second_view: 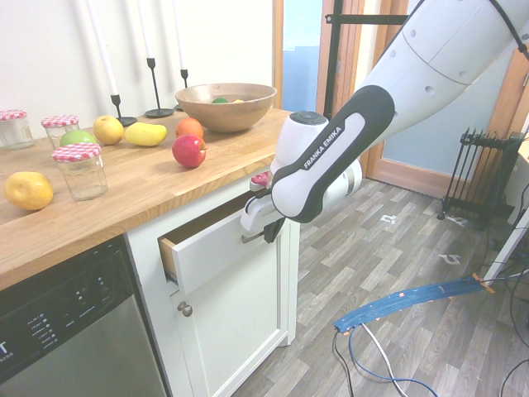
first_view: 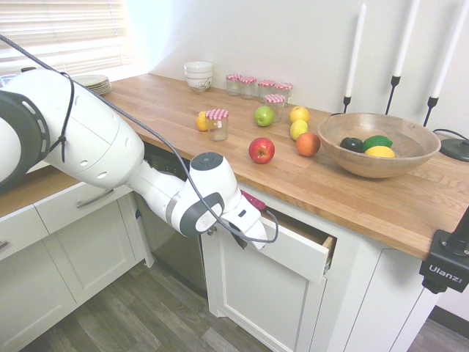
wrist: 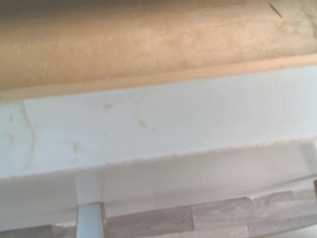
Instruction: Close the drawer
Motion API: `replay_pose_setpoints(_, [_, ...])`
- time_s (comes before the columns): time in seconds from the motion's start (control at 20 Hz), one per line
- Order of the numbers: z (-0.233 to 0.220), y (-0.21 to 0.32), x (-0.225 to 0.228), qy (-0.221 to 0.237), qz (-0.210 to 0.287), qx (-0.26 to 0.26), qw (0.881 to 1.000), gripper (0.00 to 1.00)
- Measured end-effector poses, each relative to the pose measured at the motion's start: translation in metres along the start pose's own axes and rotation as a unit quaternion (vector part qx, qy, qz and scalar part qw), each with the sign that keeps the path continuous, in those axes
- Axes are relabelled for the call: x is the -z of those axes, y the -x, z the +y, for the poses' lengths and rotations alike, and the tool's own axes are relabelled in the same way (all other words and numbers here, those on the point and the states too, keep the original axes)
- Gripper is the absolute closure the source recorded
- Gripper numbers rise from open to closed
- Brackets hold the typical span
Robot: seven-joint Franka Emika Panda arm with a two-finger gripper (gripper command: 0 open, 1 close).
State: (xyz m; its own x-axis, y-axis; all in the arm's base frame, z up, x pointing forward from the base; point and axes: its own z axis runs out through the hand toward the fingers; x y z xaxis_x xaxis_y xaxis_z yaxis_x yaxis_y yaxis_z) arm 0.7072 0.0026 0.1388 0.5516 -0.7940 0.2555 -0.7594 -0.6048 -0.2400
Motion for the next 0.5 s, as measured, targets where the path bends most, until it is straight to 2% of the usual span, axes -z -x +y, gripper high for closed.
replay_pose_setpoints(0.5, [-0.02, -0.013, -0.001, -0.002, -0.001, -0.009, 1.0, 1.0])
